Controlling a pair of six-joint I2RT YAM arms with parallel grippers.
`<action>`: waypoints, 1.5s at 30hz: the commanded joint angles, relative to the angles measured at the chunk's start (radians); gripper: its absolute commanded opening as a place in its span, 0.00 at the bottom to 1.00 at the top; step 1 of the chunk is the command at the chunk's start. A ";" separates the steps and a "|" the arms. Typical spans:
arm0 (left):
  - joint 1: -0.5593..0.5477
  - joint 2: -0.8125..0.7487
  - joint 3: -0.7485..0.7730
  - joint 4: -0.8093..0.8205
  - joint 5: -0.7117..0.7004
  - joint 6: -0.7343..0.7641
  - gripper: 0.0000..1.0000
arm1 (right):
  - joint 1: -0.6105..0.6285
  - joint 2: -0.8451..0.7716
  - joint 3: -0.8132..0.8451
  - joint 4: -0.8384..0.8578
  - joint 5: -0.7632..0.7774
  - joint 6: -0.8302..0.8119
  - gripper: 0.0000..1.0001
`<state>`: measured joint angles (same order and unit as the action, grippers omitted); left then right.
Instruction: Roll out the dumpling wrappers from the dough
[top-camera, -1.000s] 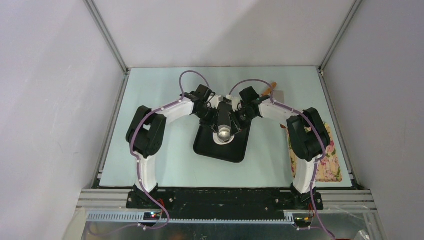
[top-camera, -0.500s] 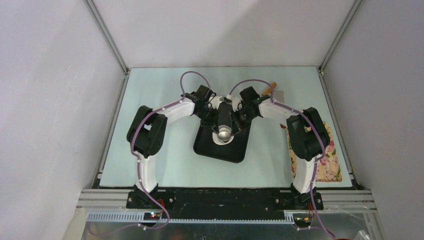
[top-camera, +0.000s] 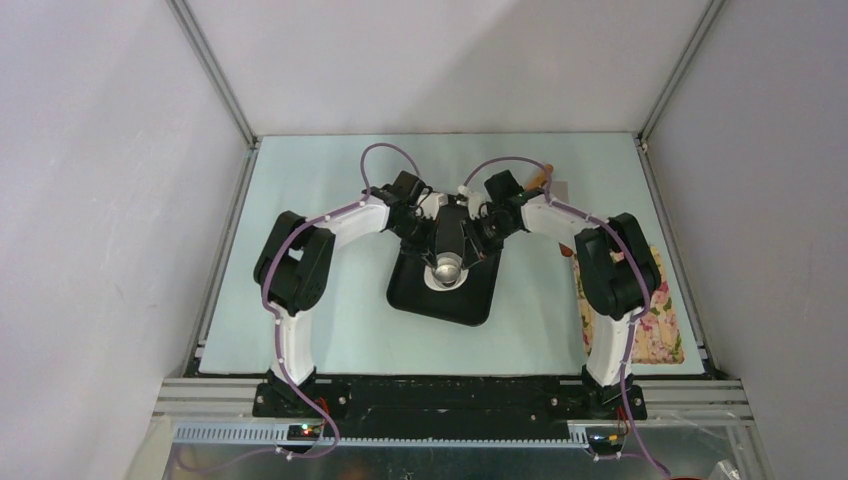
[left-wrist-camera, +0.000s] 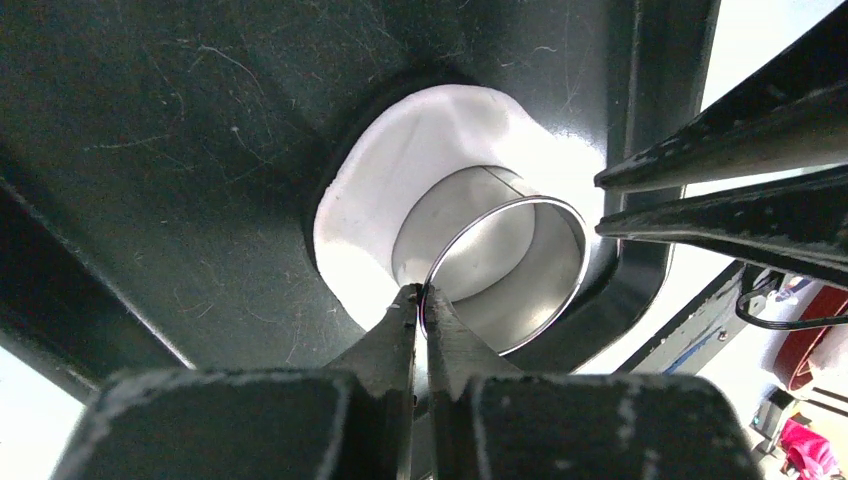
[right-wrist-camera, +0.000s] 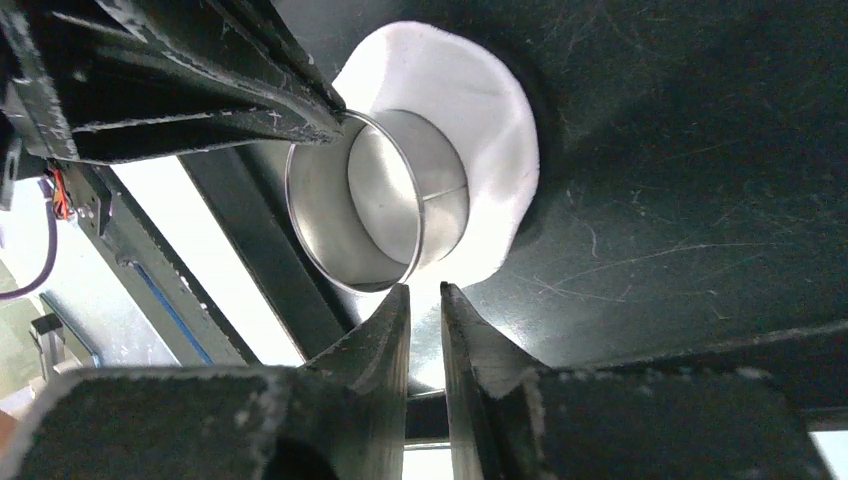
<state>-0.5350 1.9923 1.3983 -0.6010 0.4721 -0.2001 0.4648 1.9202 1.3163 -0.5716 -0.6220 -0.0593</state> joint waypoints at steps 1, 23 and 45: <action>-0.008 0.009 -0.017 -0.001 -0.033 0.021 0.07 | -0.010 0.000 0.063 -0.010 -0.041 0.022 0.22; -0.003 -0.010 -0.001 -0.002 -0.049 0.010 0.17 | 0.022 0.014 0.099 -0.046 -0.028 0.027 0.25; 0.023 -0.034 -0.015 -0.001 -0.017 0.023 0.16 | 0.099 0.090 0.126 -0.073 0.112 0.030 0.20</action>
<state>-0.5171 1.9972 1.3937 -0.6121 0.4484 -0.2008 0.5484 1.9919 1.4147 -0.6327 -0.5434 -0.0257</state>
